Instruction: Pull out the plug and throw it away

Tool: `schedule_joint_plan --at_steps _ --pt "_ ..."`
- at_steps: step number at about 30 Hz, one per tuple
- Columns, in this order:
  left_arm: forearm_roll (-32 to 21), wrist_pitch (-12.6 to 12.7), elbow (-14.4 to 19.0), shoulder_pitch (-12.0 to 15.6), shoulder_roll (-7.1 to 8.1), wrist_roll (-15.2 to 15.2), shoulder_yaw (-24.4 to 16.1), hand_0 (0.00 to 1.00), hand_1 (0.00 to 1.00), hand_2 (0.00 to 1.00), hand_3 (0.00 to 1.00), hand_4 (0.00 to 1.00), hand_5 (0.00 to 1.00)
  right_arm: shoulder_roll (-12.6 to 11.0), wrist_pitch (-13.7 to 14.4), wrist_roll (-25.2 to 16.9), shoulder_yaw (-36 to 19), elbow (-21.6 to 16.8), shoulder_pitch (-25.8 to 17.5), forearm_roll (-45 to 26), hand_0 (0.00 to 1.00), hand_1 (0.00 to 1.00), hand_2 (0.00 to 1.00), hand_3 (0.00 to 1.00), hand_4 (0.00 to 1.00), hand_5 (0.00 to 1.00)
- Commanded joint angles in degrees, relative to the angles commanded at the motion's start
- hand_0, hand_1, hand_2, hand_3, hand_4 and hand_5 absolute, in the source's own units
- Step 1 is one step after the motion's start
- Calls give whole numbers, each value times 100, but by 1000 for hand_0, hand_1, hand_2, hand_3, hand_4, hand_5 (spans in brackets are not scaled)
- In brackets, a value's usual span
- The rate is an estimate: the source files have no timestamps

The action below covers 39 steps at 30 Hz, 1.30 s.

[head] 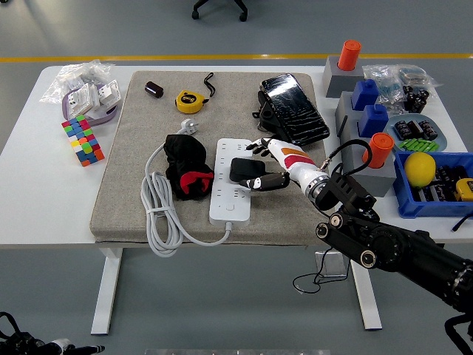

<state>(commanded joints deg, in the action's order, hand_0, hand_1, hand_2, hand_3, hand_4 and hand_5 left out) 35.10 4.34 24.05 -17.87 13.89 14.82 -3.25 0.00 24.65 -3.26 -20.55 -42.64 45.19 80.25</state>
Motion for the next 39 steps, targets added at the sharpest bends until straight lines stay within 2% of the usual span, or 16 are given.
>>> schedule_joint_plan --at_steps 1,6,7,12,13,18,19,24,25,30,31,39 --pt "0 0 1 -1 0 1 -1 533 664 693 669 833 702 0 30 -10 11 6 10 -13 602 640 632 624 998 312" --pt "12 -3 4 -17 8 0 0 533 664 693 669 833 702 0 172 -32 56 -2 55 -42 602 640 632 624 998 312" --pt "7 -3 4 -20 7 -1 3 534 664 694 669 833 700 0 171 -30 83 0 61 -65 546 567 541 544 998 211" --pt "-6 0 10 -24 -4 -5 11 534 664 694 669 833 700 0 177 -20 205 18 57 -153 546 567 541 544 998 211" --pt "-4 0 10 -25 -4 -4 11 534 665 693 669 834 702 0 177 -18 229 19 57 -165 561 556 535 538 998 180" --pt "-2 -2 10 -25 0 -4 10 534 665 693 669 834 702 0 189 -21 317 14 65 -221 561 556 535 538 998 180" --pt "-7 -1 10 -26 1 -6 12 534 665 693 669 834 698 0 194 -24 329 12 68 -228 567 545 531 538 998 137" --pt "12 -5 10 -32 2 2 3 534 665 693 669 834 698 0 284 -42 351 -26 84 -183 567 545 531 538 998 137" --pt "16 -7 9 -34 3 4 1 534 664 693 670 835 700 0 301 -55 354 -30 85 -179 489 484 511 540 998 105" --pt "11 -3 10 -35 -1 1 4 534 664 693 670 835 700 0 391 -158 360 -55 88 -205 489 484 511 540 998 105" --pt "16 -5 11 -36 0 3 2 534 664 694 670 836 700 0 395 -171 363 -61 89 -220 311 383 467 540 998 10" --pt "26 -8 14 -37 1 7 -4 534 666 694 669 836 700 0 388 -197 460 -85 81 -269 322 380 460 540 994 2"
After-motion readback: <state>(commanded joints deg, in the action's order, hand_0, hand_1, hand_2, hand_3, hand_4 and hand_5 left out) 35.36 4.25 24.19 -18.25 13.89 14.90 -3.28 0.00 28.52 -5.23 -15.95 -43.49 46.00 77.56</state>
